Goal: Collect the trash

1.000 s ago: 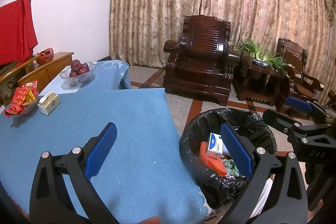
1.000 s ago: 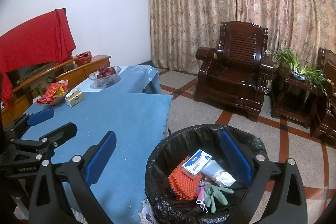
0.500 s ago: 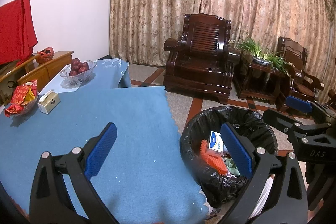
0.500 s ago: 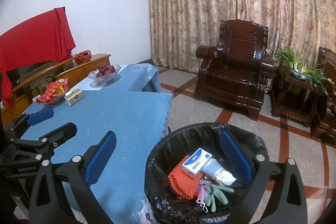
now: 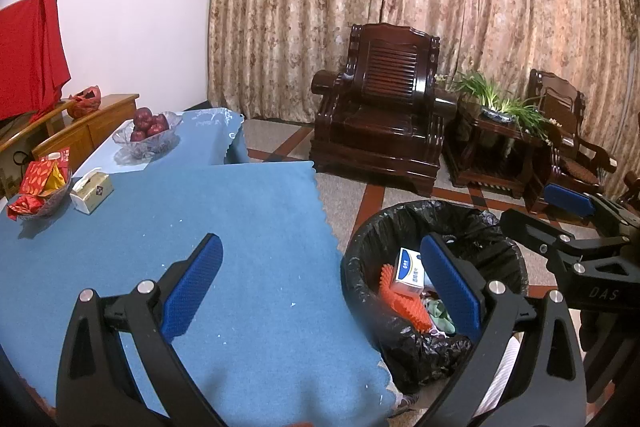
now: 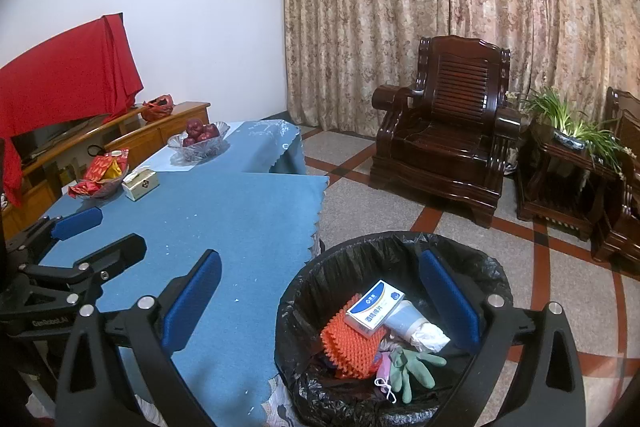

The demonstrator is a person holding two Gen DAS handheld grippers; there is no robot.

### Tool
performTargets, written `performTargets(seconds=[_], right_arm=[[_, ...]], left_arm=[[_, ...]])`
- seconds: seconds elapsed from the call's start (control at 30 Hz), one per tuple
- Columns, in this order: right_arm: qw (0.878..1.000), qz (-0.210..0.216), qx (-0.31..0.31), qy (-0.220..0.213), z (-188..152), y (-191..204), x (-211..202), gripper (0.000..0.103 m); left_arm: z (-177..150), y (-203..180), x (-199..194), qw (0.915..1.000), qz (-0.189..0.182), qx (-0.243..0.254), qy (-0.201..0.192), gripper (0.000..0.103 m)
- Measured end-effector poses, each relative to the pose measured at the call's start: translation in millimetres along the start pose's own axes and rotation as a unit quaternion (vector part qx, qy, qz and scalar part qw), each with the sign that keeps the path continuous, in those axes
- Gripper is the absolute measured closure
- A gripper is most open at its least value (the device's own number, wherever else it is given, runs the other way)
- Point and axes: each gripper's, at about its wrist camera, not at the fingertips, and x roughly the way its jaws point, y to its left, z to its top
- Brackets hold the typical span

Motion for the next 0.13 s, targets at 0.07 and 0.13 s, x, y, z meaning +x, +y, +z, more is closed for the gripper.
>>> performTargets(seconds=[0.07, 0.13], right_arm=[[1.0, 0.001, 0.001, 0.001, -0.3, 0.3, -0.3, 0.006], [1.0, 0.003, 0.003, 0.002, -5.0, 0.9, -1.6, 0.006]], left_arm=[[-2.0, 1.3, -0.9, 1.0, 0.0, 0.0, 0.0, 0.007], [-0.5, 0.9, -0.3, 1.0, 0.0, 0.001, 0.0, 0.007]])
